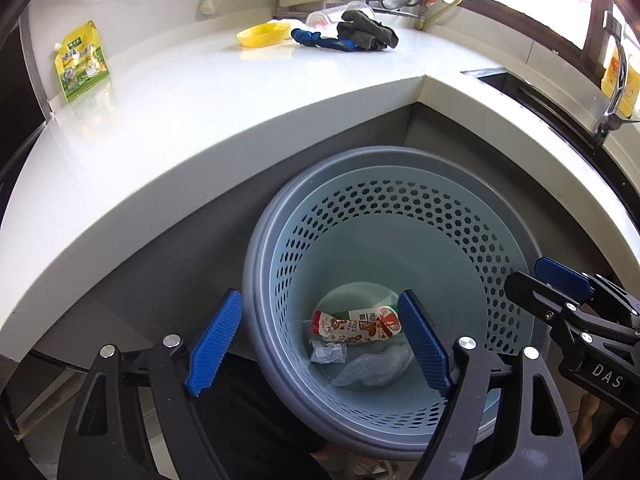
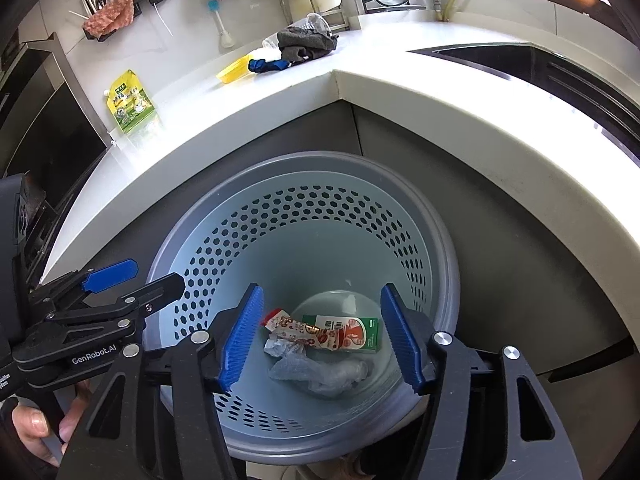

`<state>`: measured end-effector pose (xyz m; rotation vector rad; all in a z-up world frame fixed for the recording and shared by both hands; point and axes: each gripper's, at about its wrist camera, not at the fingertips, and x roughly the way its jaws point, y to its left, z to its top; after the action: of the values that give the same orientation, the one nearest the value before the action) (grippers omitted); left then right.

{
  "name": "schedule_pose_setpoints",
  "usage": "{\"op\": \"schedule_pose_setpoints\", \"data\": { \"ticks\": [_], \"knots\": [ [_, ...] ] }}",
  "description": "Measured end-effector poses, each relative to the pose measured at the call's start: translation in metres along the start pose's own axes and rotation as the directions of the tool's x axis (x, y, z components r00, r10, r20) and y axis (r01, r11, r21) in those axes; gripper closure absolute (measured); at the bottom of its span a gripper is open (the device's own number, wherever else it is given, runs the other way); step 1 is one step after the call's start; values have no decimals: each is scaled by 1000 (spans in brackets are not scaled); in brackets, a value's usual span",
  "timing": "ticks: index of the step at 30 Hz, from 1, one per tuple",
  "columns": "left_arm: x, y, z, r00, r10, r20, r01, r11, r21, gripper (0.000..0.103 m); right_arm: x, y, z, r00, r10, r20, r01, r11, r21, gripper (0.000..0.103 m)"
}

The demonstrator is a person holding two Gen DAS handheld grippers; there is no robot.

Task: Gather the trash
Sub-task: 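Raise both open tools from the basket toward the countertop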

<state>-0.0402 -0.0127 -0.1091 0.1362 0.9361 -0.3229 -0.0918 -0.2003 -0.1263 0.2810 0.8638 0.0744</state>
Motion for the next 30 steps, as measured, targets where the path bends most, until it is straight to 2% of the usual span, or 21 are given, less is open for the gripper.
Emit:
{"op": "schedule_pose_setpoints", "data": {
  "ticks": [7, 14, 19, 24, 30],
  "knots": [
    [-18, 15, 17, 996, 36, 86, -32, 999, -44, 9, -10, 1, 14, 999, 7, 36, -7, 1000, -8, 30],
    [-35, 28, 45, 982, 76, 174, -67, 996, -60, 8, -10, 10, 37, 999, 0, 38, 2, 999, -54, 25],
    [-44, 38, 72, 969, 79, 236, -62, 995, -80, 7, -10, 23, 59, 996, -28, 86, 36, 995, -96, 22],
    [-44, 46, 105, 960, 68, 273, -44, 995, -94, 6, -4, 33, 89, 992, -34, 125, 51, 989, -136, 22],
    [-33, 56, 147, 948, 105, 299, -78, 992, -100, 6, 6, 41, 132, 984, -50, 169, 80, 981, -176, 22]
  ]
}}
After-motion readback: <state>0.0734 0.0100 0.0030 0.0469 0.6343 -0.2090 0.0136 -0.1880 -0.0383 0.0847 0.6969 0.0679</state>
